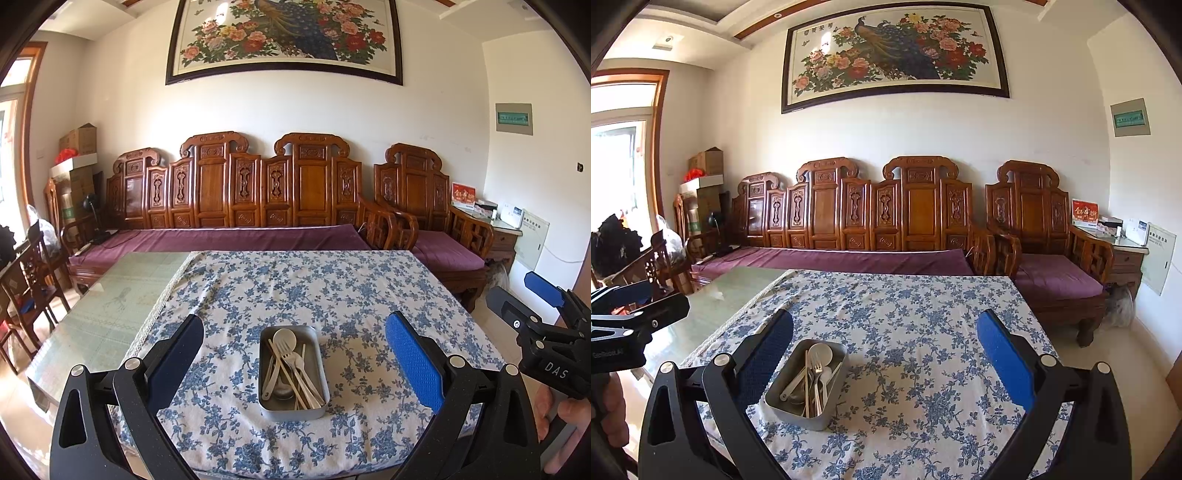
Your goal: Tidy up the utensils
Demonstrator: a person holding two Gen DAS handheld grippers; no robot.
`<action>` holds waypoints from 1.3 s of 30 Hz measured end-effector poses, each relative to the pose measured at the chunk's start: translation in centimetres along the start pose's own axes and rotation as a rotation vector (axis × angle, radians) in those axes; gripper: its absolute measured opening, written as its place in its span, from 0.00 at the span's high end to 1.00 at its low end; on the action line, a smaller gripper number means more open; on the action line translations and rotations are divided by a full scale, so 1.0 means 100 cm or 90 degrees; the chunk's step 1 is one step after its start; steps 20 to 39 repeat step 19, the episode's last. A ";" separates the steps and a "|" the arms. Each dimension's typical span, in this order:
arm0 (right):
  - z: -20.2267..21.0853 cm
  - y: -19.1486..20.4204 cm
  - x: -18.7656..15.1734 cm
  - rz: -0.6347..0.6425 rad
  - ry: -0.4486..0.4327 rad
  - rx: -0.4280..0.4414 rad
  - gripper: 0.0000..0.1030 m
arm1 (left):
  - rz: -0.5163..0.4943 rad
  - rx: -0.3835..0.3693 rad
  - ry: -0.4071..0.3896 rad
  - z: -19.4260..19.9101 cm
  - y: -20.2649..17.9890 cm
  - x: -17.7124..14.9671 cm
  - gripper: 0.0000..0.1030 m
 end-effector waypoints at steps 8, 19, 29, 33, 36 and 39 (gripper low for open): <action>0.001 0.001 0.002 0.000 0.000 0.001 0.03 | 0.000 0.000 0.000 0.000 0.000 0.000 0.08; 0.002 0.003 0.002 -0.001 0.000 0.002 0.03 | 0.001 -0.002 -0.001 0.001 -0.001 0.001 0.08; 0.002 0.003 0.002 -0.001 0.000 0.002 0.03 | 0.001 -0.002 -0.001 0.001 -0.001 0.001 0.08; 0.002 0.003 0.002 -0.001 0.000 0.002 0.03 | 0.001 -0.002 -0.001 0.001 -0.001 0.001 0.08; 0.002 0.003 0.002 -0.001 0.000 0.002 0.03 | 0.001 -0.002 -0.001 0.001 -0.001 0.001 0.08; 0.002 0.003 0.002 -0.001 0.000 0.002 0.03 | 0.001 -0.002 -0.001 0.001 -0.001 0.001 0.08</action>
Point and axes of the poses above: each gripper's, at about its wrist camera, not at the fingertips, and z roughly against the way its jaws point, y to its left, x to its top, the point moved 9 cm from there along -z, roughly the way its jaws point, and after that the axes turned 9 degrees about y, right-handed, at the moved point
